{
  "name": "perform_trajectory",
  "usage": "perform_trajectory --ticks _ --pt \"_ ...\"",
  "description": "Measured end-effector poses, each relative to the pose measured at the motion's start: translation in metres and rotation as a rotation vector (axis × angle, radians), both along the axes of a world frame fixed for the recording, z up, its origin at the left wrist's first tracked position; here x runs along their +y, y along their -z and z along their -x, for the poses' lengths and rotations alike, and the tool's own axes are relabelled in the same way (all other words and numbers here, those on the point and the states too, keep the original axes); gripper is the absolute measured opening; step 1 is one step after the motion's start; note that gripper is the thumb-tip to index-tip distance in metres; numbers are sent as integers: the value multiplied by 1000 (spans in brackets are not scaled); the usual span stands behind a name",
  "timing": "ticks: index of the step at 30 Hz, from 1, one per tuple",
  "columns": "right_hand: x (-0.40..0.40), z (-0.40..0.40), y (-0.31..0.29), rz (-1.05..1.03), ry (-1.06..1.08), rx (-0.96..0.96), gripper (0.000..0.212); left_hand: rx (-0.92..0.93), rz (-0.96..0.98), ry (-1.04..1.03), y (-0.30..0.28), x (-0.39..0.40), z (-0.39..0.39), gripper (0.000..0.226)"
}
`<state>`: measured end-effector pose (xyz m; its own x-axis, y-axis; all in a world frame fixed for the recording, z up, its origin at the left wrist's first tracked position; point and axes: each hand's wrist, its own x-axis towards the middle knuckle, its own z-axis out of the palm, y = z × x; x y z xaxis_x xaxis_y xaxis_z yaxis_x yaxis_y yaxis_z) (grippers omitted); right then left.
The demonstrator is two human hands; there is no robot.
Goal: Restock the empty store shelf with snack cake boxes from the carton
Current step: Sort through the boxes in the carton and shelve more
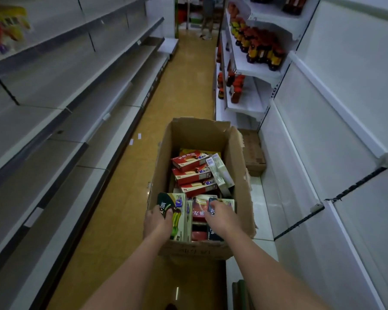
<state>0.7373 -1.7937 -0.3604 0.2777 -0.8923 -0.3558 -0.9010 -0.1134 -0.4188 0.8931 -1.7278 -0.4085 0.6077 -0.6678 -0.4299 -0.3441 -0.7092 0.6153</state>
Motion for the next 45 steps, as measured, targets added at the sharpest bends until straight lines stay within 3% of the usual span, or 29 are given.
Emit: perform_trajectory --ticks 6,12,19,22,29,33,38,42,45 --pt "-35 -39 40 -119 -28 41 37 -48 -95 111 32 -34 -15 58" --pt "-49 -60 86 -258 -32 52 41 46 -126 -24 61 -55 -5 67" --pt "-54 -75 133 -442 -40 -43 40 -105 -168 -106 80 -67 9 62" --pt "-54 -77 143 -501 53 -174 37 -138 -189 -124 81 -71 13 61" --pt "-61 -82 150 -796 508 -582 22 -172 -194 -124 87 -73 14 62" --pt "-65 -91 150 -874 606 -619 35 -119 -188 -169 85 -78 10 59" --pt "-58 -102 165 -773 666 -634 51 -140 -244 -135 88 -80 5 57" --pt "-55 -103 166 -744 686 -647 39 71 -231 -222 99 -76 4 63" --pt "-57 -108 162 -758 715 -656 49 166 -225 -286 107 -74 -5 66"
